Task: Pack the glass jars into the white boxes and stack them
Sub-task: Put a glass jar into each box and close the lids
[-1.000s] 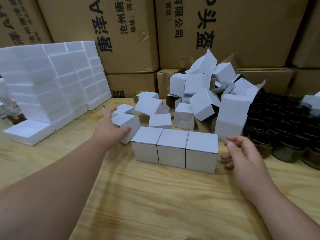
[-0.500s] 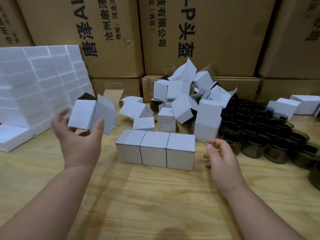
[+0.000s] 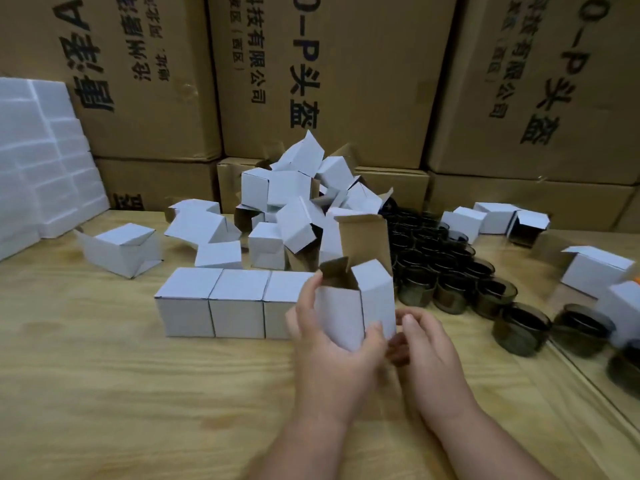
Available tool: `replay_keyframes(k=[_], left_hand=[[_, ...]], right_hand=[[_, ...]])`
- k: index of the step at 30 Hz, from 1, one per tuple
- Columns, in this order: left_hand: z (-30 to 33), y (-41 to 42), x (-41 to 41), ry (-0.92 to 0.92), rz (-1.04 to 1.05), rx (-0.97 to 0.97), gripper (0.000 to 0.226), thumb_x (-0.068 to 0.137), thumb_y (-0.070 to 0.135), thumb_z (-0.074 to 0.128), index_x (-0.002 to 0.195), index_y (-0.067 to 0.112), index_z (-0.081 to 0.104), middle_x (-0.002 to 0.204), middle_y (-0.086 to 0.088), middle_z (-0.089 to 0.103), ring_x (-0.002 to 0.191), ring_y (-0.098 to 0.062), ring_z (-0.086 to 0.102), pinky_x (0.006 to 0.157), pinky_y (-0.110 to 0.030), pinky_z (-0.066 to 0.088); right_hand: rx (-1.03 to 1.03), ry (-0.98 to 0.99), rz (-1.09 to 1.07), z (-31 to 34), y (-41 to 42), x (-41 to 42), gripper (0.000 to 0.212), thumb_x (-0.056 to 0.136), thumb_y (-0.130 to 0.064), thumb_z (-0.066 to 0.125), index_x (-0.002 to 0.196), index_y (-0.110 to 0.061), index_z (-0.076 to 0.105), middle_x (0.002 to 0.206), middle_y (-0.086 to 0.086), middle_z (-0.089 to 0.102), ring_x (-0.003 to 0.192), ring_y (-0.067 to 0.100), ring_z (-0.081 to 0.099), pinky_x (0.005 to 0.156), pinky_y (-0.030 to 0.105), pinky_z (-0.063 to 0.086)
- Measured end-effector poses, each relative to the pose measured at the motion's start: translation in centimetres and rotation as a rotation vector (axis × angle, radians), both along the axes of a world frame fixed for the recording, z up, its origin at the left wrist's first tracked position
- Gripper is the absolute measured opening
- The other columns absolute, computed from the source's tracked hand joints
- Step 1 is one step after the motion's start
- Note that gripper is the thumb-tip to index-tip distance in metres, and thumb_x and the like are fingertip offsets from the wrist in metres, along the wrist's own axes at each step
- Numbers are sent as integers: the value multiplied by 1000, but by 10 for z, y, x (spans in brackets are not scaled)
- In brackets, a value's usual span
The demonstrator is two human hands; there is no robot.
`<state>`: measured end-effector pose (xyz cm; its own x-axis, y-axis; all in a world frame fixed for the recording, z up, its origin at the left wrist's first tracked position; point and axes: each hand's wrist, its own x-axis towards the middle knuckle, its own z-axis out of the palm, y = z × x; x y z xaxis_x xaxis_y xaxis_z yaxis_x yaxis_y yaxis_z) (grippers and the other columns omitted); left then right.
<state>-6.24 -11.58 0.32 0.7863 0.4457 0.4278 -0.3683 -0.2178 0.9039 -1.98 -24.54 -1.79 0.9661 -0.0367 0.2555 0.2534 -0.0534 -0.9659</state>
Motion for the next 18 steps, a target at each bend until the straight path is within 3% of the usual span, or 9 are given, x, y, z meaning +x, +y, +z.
replay_keyframes(k=[2, 4, 7, 9, 11, 15, 18], left_hand=[[-7, -5, 6, 74, -45, 80, 84, 58, 60, 66, 128, 81, 23, 119, 38, 23, 104, 19, 47, 76, -4, 43], [-9, -5, 13, 112, -95, 176, 82, 57, 64, 67, 127, 81, 26, 118, 34, 22, 104, 19, 45, 76, 3, 38], [-13, -3, 18, 95, -146, 237, 81, 56, 62, 74, 124, 76, 33, 123, 30, 21, 107, 20, 43, 81, 8, 34], [-18, -3, 21, 68, -182, 288, 77, 61, 52, 83, 120, 70, 37, 129, 20, 24, 112, 21, 41, 84, 5, 36], [-22, -4, 22, 64, -211, 333, 69, 65, 46, 84, 117, 64, 42, 137, 16, 24, 119, 20, 40, 86, 3, 38], [-24, -8, 20, 22, -258, 361, 43, 69, 47, 79, 105, 52, 56, 141, 40, 18, 143, 20, 16, 95, 3, 31], [-22, -6, 19, 46, -291, 329, 34, 72, 49, 76, 105, 50, 64, 151, 27, 29, 147, 17, 15, 104, -18, 46]], right_hand=[[111, 7, -27, 0, -6, -2, 29, 88, -48, 49, 100, -33, 71, 95, 3, 74, 77, 15, 67, 66, 33, 55], [157, 5, -33, 0, -5, -1, 35, 87, -49, 53, 106, -24, 67, 98, 5, 74, 81, 19, 68, 65, 32, 55], [160, -9, -6, 5, 2, 0, 46, 77, -62, 60, 110, -32, 64, 108, -4, 73, 96, 16, 71, 71, 27, 57], [144, -26, 20, 8, 3, 2, 45, 73, -65, 62, 110, -39, 63, 111, -14, 71, 101, 7, 70, 76, 23, 57], [156, -35, 27, 9, 2, 3, 53, 71, -64, 66, 116, -35, 60, 112, -15, 71, 103, 5, 69, 78, 22, 56], [138, -37, -27, 7, -2, 5, 61, 67, -65, 70, 120, -37, 56, 117, -10, 68, 106, 4, 68, 79, 24, 57], [112, -30, -46, 8, -2, 10, 52, 74, -67, 65, 117, -40, 59, 117, -12, 71, 107, 8, 70, 83, 30, 58]])
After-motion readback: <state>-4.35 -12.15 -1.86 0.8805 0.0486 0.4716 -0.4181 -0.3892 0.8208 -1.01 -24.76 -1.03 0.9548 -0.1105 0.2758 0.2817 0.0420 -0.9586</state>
